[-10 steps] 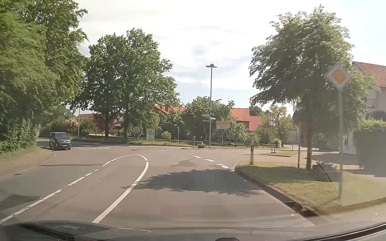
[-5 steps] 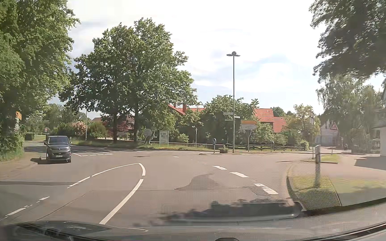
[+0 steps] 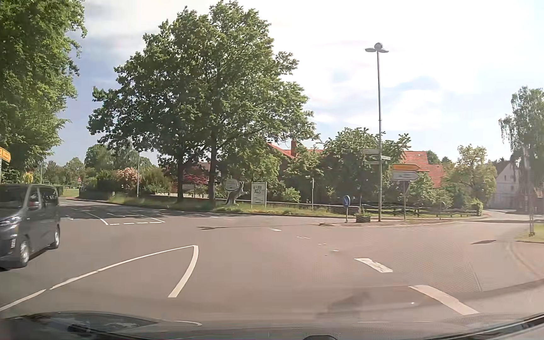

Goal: Follow the waypoints while adhering to traffic rules and regulations

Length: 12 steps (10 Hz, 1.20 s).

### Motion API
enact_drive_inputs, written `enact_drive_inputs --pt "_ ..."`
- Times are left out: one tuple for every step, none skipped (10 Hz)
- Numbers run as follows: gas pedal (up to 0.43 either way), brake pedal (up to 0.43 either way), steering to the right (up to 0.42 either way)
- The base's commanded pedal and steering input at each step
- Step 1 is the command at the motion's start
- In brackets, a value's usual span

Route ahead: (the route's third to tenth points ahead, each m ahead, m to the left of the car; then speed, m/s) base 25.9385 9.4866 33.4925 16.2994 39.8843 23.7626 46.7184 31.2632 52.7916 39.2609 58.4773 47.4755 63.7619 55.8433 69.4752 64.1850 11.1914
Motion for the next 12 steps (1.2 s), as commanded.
enact_drive_inputs --pt "0.11 0.0 -0.101" --pt "0.118 0.0 -0.104" --pt "0.138 0.0 -0.107" --pt "0.138 0.0 -0.11" --pt "0.138 0.0 -0.112" --pt "0.138 0.0 -0.114" --pt "0.138 0.0 -0.114" --pt "0.138 0.0 -0.115" --pt "0.138 0.0 -0.116" --pt "0.138 0.0 -0.118" --pt "0.138 0.0 -0.118" --pt "0.138 0.0 -0.118"
